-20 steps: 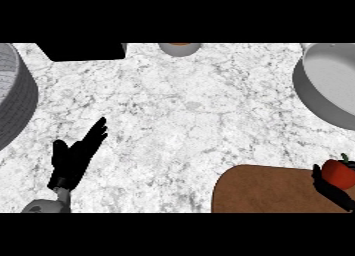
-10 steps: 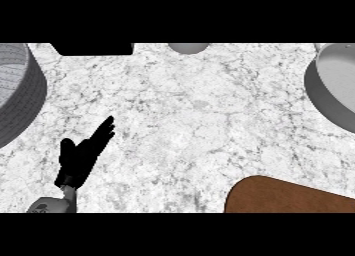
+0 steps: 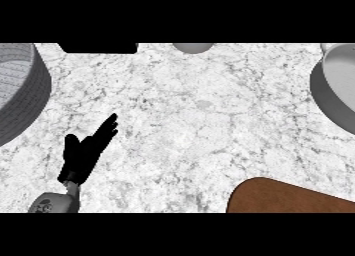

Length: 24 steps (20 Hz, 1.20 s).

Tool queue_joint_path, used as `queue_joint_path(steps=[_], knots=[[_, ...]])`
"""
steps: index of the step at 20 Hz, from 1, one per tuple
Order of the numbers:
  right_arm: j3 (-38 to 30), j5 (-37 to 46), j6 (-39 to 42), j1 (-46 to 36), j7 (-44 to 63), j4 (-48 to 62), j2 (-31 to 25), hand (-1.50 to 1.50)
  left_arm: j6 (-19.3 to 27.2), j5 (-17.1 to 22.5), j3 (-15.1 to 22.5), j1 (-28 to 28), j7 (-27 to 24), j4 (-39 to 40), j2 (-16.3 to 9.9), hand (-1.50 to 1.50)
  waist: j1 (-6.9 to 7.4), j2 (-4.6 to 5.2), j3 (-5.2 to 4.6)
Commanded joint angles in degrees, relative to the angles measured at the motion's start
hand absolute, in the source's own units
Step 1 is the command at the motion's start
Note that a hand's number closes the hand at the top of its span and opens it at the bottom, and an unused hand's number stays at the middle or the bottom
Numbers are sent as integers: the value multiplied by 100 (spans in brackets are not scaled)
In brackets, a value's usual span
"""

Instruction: Pick the bell pepper from the cutting board and place it in the pot

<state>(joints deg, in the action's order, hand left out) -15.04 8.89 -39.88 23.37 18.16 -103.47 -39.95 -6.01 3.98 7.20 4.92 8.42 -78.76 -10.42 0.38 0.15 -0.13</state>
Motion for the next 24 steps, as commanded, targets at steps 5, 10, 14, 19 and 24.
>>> queue_joint_path(steps=[5, 10, 14, 19, 24], knots=[[299, 634, 1187, -1743, 2041, 742, -1221, 150, -34, -26, -83, 316, 127, 136, 63, 0, 93, 19, 9], [996, 882, 1884, -3263, 2623, 1671, -1431, 150, -91, -206, 77, 138, -233, 202, 137, 0, 236, 44, 11], [1306, 993, 2460, -4251, 2271, 2845, -1318, 150, 32, -277, 169, 143, 108, -18, 253, 0, 220, 35, 16], [1865, 1686, 3203, -5070, 2594, 3958, -1489, 150, -143, -144, -21, 212, 18, 39, 99, 0, 316, 61, 11], [2440, 2327, 3595, -5490, 2452, 5293, -1132, 150, -134, -247, 165, 202, -44, 85, 264, 0, 394, 101, 21]])
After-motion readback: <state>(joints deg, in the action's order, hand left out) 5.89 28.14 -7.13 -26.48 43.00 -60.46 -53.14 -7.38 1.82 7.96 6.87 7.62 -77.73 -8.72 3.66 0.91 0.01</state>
